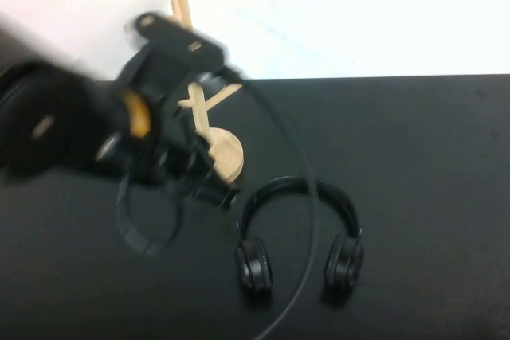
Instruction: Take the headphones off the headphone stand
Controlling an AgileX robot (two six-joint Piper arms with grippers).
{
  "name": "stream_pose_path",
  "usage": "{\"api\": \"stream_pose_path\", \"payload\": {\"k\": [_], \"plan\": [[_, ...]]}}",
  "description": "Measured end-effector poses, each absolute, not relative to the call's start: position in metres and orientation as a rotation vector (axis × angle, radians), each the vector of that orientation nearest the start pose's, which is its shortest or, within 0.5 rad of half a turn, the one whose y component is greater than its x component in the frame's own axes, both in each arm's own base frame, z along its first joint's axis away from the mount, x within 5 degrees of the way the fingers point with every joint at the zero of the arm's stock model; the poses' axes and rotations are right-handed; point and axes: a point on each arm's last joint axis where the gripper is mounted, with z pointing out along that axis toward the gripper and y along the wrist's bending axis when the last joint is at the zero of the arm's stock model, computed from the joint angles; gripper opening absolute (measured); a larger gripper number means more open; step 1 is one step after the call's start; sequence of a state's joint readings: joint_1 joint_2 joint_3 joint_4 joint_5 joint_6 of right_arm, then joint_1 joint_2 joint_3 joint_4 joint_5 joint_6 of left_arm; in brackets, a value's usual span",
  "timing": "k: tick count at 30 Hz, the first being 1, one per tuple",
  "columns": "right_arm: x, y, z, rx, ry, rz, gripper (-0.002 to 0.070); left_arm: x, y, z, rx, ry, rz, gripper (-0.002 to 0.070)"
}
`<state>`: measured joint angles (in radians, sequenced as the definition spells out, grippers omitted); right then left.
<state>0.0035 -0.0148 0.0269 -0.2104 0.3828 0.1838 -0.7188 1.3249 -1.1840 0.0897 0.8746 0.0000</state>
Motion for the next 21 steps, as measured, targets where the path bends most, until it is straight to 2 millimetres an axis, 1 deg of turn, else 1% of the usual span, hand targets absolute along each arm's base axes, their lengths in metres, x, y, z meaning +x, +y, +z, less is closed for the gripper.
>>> {"api": "stream_pose_path", "payload": {"k": [3,5,12,15,18,19,21], "plan": [[0.052,-0.007,0.171,0.04,1.87,-0.079,-0.0009,0.195,-0.163,0.337,0.879,2.295,-0.221,-0.0001],[0.052,-0.007,0.171,0.04,1.87,-0.079,-0.0009,0.19,-0.158,0.332,0.881,2.298,-0.216,-0.0001],[0.052,-0.007,0.171,0.04,1.87,-0.079,-0.0009,0.185,-0.152,0.326,0.898,2.345,-0.178,-0.0002],[0.052,-0.007,0.171,0.04,1.87,-0.079,-0.0009,0.184,-0.153,0.327,0.896,2.335,-0.204,-0.0002],[0.052,-0.007,0.171,0.04,1.87,-0.079,-0.0009,0.18,-0.152,0.331,0.878,2.218,-0.263,-0.0002],[0.052,-0.007,0.171,0.04,1.87,-0.079,-0.0009,0.176,-0.15,0.33,0.879,2.172,-0.281,-0.0002],[0.052,-0.007,0.171,0.04,1.87,-0.079,-0.0009,0.168,-0.14,0.328,0.841,2.039,-0.326,-0.0002]]}}
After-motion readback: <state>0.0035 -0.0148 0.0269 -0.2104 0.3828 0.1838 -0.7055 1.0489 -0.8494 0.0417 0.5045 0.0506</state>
